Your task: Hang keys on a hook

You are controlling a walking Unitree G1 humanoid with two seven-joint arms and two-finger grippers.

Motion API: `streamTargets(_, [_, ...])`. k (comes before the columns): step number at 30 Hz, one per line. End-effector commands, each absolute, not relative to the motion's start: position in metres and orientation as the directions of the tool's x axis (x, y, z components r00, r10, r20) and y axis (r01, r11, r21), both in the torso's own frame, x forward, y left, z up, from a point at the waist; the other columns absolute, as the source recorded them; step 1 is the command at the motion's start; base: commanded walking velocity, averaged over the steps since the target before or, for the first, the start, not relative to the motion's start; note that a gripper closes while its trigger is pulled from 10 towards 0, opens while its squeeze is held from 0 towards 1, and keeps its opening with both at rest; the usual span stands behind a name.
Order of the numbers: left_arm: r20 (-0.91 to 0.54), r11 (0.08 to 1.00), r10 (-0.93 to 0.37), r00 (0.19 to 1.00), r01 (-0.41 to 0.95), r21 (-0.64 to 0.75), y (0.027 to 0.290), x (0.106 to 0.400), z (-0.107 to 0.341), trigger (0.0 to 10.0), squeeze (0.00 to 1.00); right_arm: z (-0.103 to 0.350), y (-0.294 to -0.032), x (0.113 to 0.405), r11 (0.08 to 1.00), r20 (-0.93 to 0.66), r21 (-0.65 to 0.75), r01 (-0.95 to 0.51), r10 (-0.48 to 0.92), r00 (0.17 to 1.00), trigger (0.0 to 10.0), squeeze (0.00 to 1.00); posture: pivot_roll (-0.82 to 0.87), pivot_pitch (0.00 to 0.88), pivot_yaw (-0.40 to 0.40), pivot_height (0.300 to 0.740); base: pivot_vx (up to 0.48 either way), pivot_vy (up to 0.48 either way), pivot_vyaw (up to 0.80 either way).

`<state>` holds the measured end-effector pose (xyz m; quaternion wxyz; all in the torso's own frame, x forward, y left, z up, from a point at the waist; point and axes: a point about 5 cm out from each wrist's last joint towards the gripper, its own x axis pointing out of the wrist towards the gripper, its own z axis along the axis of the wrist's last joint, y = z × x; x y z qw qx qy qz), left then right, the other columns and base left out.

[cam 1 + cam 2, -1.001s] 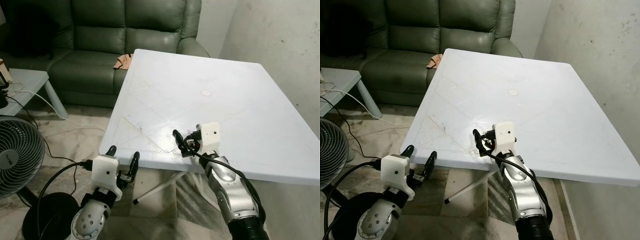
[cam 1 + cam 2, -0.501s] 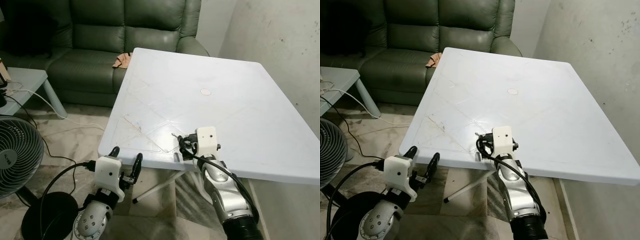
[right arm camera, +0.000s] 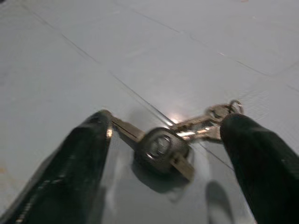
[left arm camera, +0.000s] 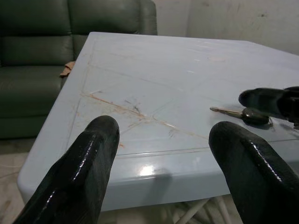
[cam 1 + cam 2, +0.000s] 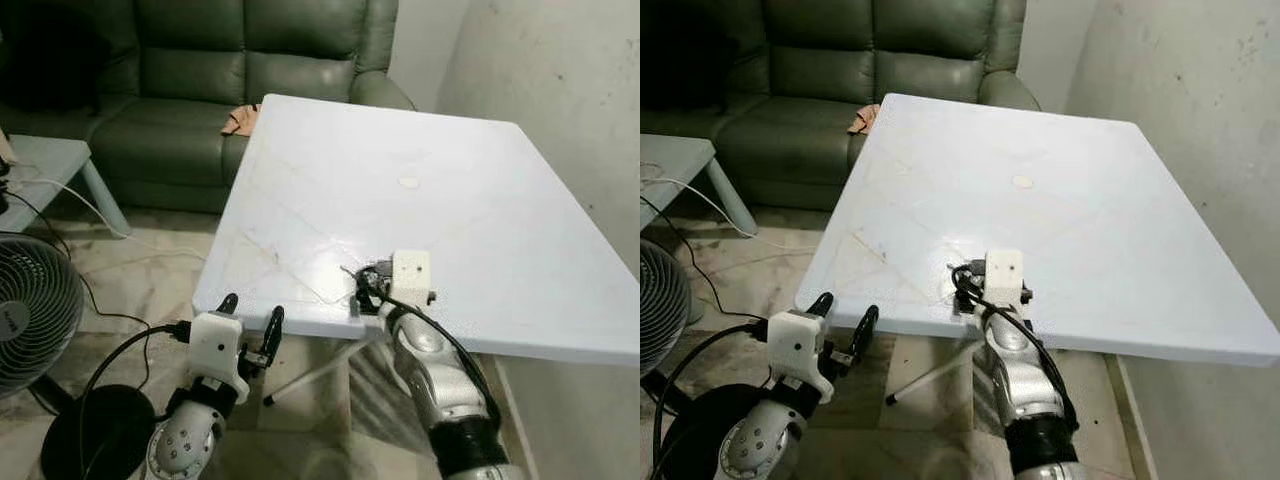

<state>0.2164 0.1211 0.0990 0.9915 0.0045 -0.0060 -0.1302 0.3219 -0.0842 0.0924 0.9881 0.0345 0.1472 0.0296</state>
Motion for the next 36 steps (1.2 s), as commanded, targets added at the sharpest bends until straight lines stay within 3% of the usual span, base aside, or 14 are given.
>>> streamTargets(1, [0.017, 0.966, -0.257, 0.966, 0.257, 0.019, 0.1201, 0.2149, 0.1019, 10.0, 0.0, 0.0917, -0.0834, 0.3239, 0.996, -0.302, 0.079, -0.039, 0.061, 0.951, 0.0, 0.0, 0.02, 0.034, -0.089, 0.74, 0.0, 0.0, 0.0])
streamTargets(31, [0.016, 0.971, -0.237, 0.971, 0.236, 0.027, 0.1215, 0.2139, 0.1036, 10.0, 0.0, 0.0916, -0.0827, 0.3288, 0.997, -0.302, 0.073, -0.02, 0.041, 0.952, 0.0, 0.0, 0.04, 0.037, -0.089, 0.74, 0.0, 0.0, 0.0])
streamTargets(32, [0.016, 0.971, -0.238, 0.971, 0.237, 0.028, 0.1213, 0.214, 0.1037, 10.0, 0.0, 0.0915, -0.0835, 0.3285, 0.997, -0.302, 0.073, -0.019, 0.041, 0.953, 6.2, 0.0, 0.04, 0.036, -0.088, 0.74, 0.0, 0.0, 0.0])
streamTargets(34, [0.017, 0.971, -0.239, 0.971, 0.238, 0.029, 0.1211, 0.2142, 0.1037, 10.0, 0.0, 0.0913, -0.0846, 0.328, 0.997, -0.302, 0.074, -0.019, 0.041, 0.953, 6.2, 0.0, 0.04, 0.036, -0.088, 0.74, 0.0, 0.0, 0.0])
streamTargets(35, [0.017, 0.971, -0.239, 0.971, 0.239, 0.028, 0.1211, 0.2141, 0.1038, 10.0, 0.0, 0.0913, -0.085, 0.3278, 0.997, -0.301, 0.074, -0.019, 0.041, 0.953, 8.9, 0.0, 0.03, 0.036, -0.088, 0.74, 0.0, 0.0, 0.0])
streamTargets(36, [0.017, 0.971, -0.239, 0.971, 0.239, 0.028, 0.1211, 0.2141, 0.1038, 10.0, 0.0, 0.0913, -0.085, 0.3278, 0.997, -0.301, 0.074, -0.019, 0.041, 0.953, 8.9, 0.0, 0.03, 0.036, -0.088, 0.74, 0.0, 0.0, 0.0])
